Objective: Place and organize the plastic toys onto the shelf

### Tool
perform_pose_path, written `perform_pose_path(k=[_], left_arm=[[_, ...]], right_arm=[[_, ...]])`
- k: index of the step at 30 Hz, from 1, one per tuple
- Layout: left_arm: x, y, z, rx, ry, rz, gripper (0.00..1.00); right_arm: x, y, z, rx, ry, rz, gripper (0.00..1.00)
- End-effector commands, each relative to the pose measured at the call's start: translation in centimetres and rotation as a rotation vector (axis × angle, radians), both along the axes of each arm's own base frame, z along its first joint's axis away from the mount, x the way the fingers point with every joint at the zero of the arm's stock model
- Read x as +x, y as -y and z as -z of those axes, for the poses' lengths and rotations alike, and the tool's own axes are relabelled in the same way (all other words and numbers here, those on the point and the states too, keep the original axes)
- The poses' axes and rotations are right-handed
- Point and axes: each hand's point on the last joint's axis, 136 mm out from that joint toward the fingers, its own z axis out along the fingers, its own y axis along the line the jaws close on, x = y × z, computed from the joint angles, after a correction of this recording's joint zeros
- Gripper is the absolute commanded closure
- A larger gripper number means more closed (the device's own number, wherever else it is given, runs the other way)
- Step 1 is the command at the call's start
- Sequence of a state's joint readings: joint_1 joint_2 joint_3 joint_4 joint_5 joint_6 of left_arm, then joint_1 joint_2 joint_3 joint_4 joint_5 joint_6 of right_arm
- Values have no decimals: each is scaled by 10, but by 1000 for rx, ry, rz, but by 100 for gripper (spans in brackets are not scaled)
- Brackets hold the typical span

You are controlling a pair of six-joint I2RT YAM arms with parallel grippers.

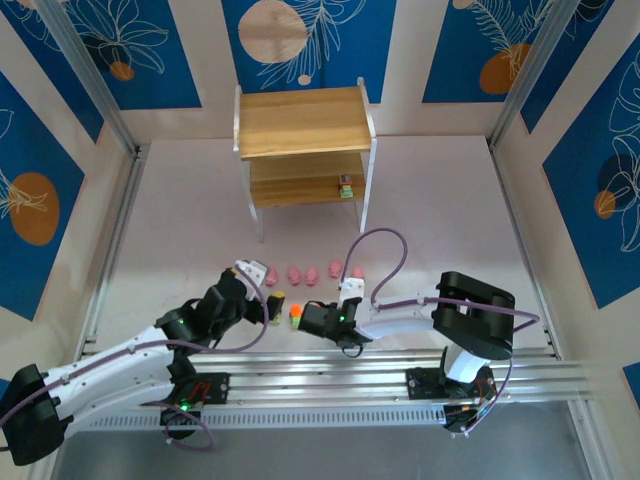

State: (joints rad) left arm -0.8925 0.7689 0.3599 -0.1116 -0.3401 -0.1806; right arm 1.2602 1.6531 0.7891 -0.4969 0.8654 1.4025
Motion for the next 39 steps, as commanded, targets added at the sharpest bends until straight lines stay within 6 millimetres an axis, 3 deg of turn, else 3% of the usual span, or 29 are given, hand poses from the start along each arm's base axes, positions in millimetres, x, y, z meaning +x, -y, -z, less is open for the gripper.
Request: perform_pose_path(k=[1,12,26,32,39], left_arm=[[4,4,-12,-22,26,3,5],[4,4,-12,-23,26,4,4],[4,3,-13,-25,29,1,4],[4,2,-13,-22,31,-4,4],[5,2,-13,-22,31,-9,4]], right_arm=[[-10,17,14,-50,-31,29,59],[-14,20,14,-62,-28,36,57],[-15,21,15,-77,-23,32,73],[-12,17,5,-78,5,-1,83],[-10,14,-19,-101,49,-31,86]])
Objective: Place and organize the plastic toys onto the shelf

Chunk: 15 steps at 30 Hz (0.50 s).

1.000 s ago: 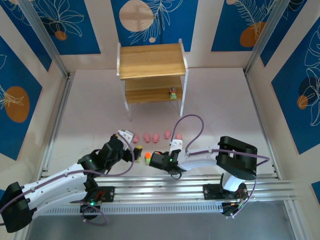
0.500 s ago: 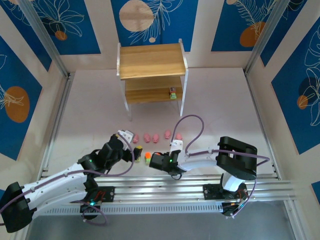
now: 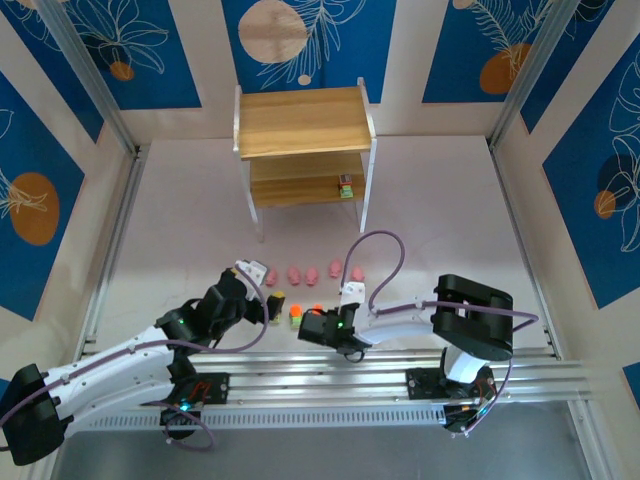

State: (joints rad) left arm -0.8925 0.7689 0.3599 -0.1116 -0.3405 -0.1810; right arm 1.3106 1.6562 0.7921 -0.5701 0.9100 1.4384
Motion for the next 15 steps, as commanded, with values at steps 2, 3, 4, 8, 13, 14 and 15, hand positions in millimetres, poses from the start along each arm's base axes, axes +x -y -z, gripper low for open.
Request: perform_pose_path(k=[2,3,4,8,13,14,15], left_arm=[[5,2,-12,-21,31,-7,4],[5,2,-13,-22,31,-8,4],[5,2,-13,-22,31,-8,4],[5,1,-13,-23,33,-12,4],[4,3,-13,-24,29,-3,4],[3,4,-14,-30,26,7,4],[1,6,-13,-31,21,22,4]], right_arm=[[2,6,-25,-37,39,-22,86],[3,6,-31,-35,47,-27,87],[4,6,-36,-32,56,-34,87],[11,2,-56,-14,86,-61,87],[23,-3,-82,10,123,-97,87],[26,-5,-87,15,129,-106,87],[29,-6,-92,21,136,-115,87]])
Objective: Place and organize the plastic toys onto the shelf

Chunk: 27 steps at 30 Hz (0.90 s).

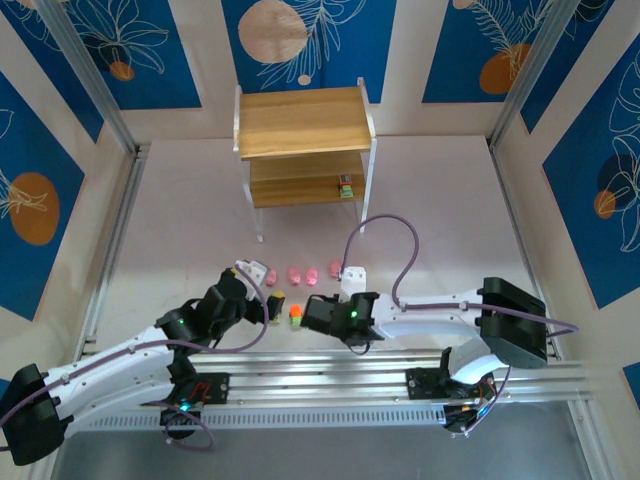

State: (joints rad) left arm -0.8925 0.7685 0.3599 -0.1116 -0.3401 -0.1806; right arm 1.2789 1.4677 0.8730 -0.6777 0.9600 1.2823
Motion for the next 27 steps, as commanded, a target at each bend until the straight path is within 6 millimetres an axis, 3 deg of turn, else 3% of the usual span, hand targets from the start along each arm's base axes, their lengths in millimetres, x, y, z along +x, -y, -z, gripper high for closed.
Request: perform_pose_path(k=[1,17,27], left_arm=[[0,8,-13,-34,19,31,4],[-2,10,-13,-38,13,52,3],[-1,9,-13,-37,19,42,3]], right_arm=[[15,-1,-27,-17,64,-42,87],[78,-24,-90,86,137,-193,88],[121,-42,-117,115,141,-260,88]])
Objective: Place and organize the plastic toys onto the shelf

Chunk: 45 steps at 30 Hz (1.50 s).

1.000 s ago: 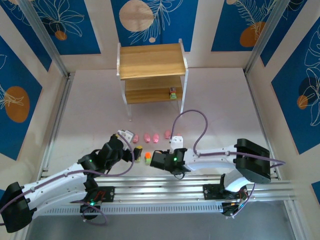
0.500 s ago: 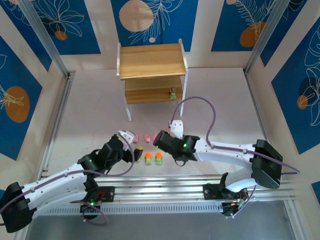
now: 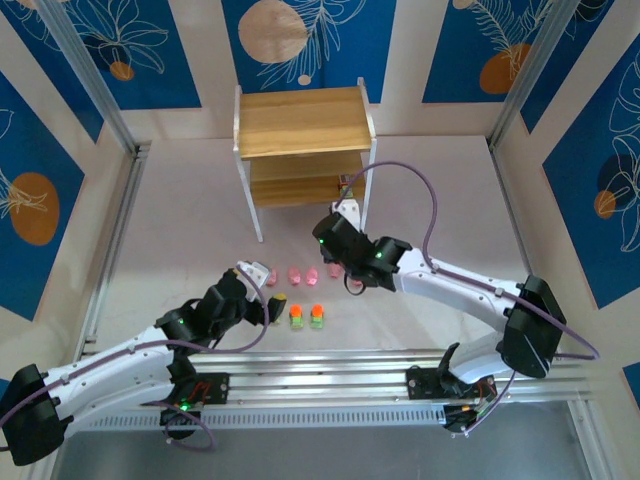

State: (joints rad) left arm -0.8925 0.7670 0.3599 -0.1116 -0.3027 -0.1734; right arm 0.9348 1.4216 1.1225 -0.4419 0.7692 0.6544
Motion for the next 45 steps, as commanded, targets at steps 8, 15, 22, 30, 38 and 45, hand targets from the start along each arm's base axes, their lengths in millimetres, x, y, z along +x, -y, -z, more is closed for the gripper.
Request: perform_pose_path(k=[8,15,22,30,38,45], left_arm=[[3,1,-15,-35,38,-1,3],[4,0,-16,-33,42,-11,3],[4,0,-15,-32,44,-13,3],[4,-1,-16,-34,46,-16,3],[5,-2,-16,-32,49,-25,3],[6,-3,-16,-30,50,-28,3]], right_arm=[[46,-18,-23,4,11,-76,89],[71,-21,-29,-4,21,-81,89],[94,-19,-28,-5,23,-62,89],[113,-19,-26,-2,27,-50,89],[122,-20,-20,-6,24,-40,88],[128,-21,-16,-4,20,-27,88]])
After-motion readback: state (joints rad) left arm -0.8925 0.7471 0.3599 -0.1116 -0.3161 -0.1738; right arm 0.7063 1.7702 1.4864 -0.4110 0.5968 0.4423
